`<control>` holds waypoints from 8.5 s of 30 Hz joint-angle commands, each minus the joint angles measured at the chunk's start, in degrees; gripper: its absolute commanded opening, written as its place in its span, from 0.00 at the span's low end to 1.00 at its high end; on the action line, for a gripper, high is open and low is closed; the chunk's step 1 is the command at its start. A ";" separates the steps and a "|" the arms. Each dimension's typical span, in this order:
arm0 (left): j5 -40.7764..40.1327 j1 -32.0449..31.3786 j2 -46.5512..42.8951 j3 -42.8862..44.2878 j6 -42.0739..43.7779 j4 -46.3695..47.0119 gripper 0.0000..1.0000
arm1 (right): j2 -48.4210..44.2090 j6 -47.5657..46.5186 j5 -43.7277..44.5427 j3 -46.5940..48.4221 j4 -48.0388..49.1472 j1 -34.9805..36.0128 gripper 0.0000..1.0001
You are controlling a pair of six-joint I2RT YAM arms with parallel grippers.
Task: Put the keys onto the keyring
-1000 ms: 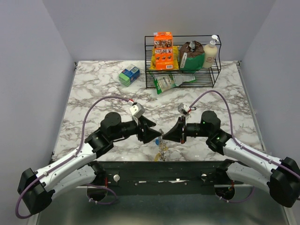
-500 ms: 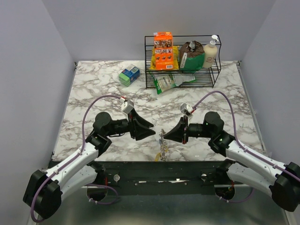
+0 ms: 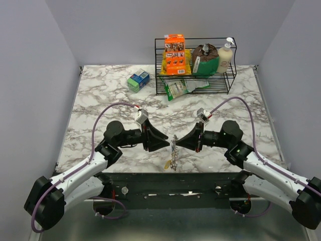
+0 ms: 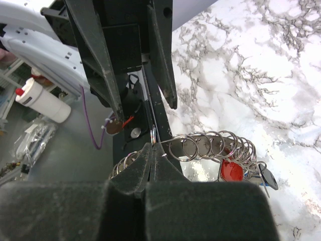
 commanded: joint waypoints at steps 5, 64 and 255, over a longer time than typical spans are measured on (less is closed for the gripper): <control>-2.04 -0.47 1.28 0.29 0.50 4.15 0.54 | -1.44 3.40 2.74 1.07 5.40 0.22 0.01; -22.33 -12.77 -0.57 9.87 25.72 -24.57 0.00 | -8.47 -3.27 9.42 0.81 -4.09 0.22 1.00; -9.88 -17.70 -5.41 -12.98 32.76 7.41 0.52 | 1.47 -11.10 -6.32 -6.49 2.33 5.67 0.00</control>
